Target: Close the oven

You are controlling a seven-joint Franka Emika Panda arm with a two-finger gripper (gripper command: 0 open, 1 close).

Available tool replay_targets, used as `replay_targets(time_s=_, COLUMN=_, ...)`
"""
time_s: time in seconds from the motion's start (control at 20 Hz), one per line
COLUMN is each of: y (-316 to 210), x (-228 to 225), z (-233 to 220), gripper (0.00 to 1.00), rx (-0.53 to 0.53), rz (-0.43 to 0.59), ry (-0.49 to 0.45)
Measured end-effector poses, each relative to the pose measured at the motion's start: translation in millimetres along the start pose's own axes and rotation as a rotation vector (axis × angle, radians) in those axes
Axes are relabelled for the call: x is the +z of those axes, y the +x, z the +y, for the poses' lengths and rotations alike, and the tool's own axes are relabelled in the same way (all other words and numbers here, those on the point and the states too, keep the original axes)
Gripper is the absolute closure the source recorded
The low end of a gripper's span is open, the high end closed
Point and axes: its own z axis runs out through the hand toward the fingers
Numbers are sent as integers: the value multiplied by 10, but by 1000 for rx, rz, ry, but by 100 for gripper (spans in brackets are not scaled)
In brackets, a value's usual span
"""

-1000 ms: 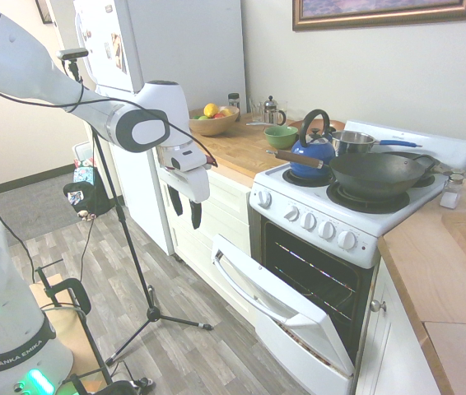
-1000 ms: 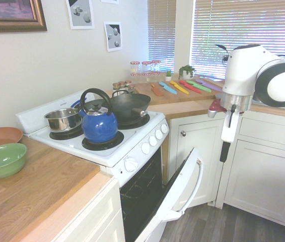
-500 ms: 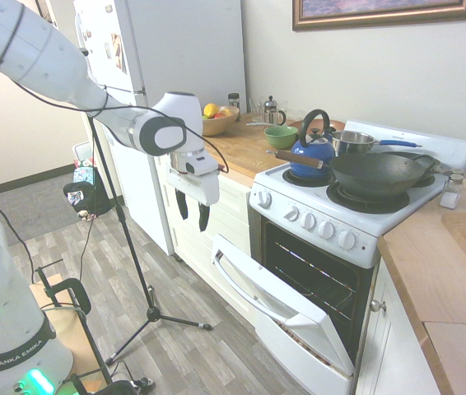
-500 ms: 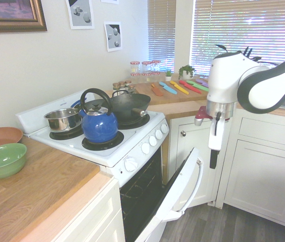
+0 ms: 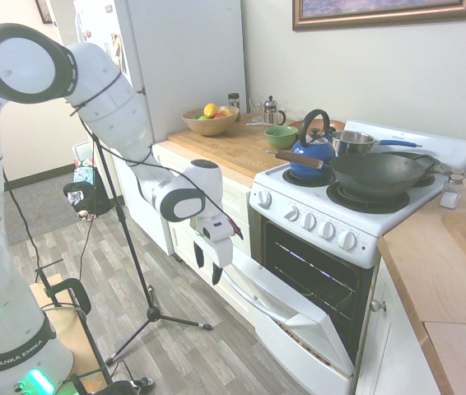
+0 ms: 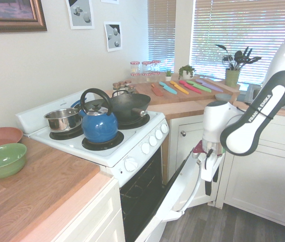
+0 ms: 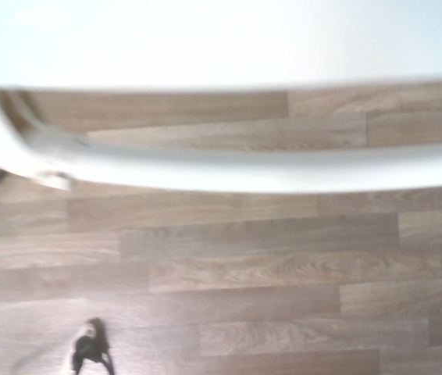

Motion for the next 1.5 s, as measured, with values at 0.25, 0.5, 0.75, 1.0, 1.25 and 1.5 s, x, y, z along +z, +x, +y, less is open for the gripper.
replay_targets(time_s=0.25, y=108, x=396, z=61, gripper=0, rx=1, rz=32, ry=-4)
replay_targets(time_s=0.5, y=305, x=570, z=-63, gripper=0, rx=-35, rz=57, ry=3)
replay_targets(time_s=0.75, y=432, x=766, z=-79, gripper=0, rx=-50, rz=69, ry=-2)
replay_targets(time_s=1.0, y=501, x=762, z=-216, gripper=0, rx=-87, rz=85, ry=7)
replay_targets(time_s=1.25, y=575, x=662, z=-359, gripper=0, rx=-112, rz=98, ry=5)
replay_targets(time_s=1.5, y=624, x=571, z=-496, gripper=0, rx=-133, rz=103, ry=-2)
